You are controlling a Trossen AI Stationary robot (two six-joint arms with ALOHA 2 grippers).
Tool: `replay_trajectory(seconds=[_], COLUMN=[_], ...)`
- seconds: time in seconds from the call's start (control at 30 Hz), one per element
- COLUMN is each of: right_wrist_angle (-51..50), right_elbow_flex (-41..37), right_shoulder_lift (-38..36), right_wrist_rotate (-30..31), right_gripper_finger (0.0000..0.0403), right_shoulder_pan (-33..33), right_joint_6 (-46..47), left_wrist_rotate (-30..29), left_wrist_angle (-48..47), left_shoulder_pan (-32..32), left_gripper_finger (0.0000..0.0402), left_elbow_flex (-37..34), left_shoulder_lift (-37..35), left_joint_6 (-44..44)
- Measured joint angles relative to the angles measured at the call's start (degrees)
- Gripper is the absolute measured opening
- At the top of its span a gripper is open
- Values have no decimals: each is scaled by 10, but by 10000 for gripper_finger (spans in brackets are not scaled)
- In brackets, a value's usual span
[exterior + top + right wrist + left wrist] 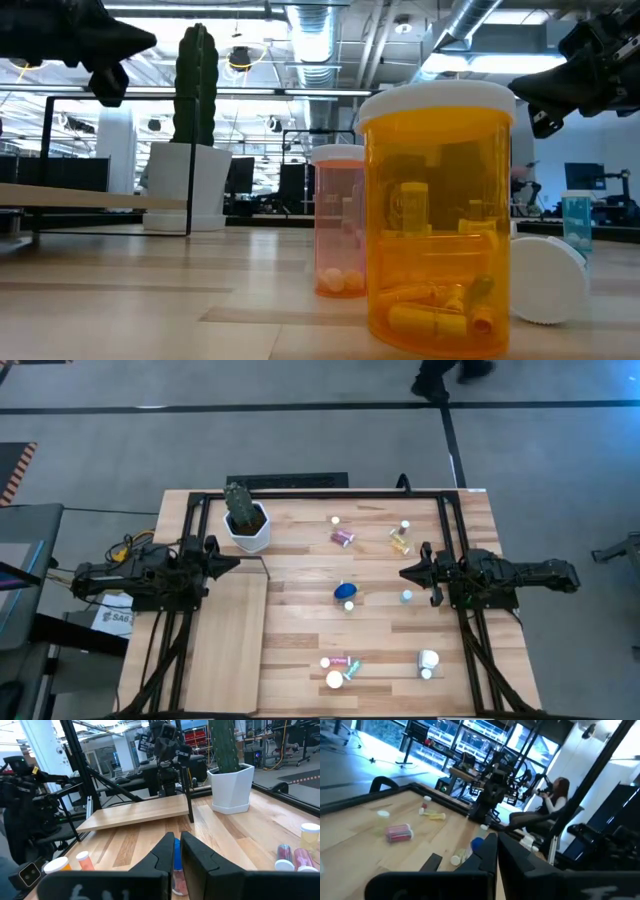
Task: Pick and place medicine bottles onto shelf by color
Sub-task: Put the blue pill bottle on the shelf
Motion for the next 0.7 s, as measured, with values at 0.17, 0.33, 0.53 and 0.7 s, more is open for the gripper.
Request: replay_trajectory(seconds=[0.17, 0.33, 0.53, 0.7], right_wrist_angle=[0, 0, 0, 0], right_elbow_flex=[0, 0, 0, 0], right_shoulder_lift=[0, 0, 0, 0], right_wrist_rotate=[0, 0, 0, 0], right_gripper_finger=[56, 56, 56, 56], right_shoulder_pan=[0, 0, 0, 0], right_joint_6=[0, 0, 0, 0], left_wrist_rotate=[-30, -23, -72, -108], left_wrist_angle=[-2, 11, 41, 75], left_shoulder_pan=[0, 0, 0, 0], left_gripper_finger=[0, 0, 0, 0], left_elbow_flex=[-1, 0, 0, -1], left_shoulder_lift=[0, 0, 0, 1], left_joint_6=[1, -72, -190, -237])
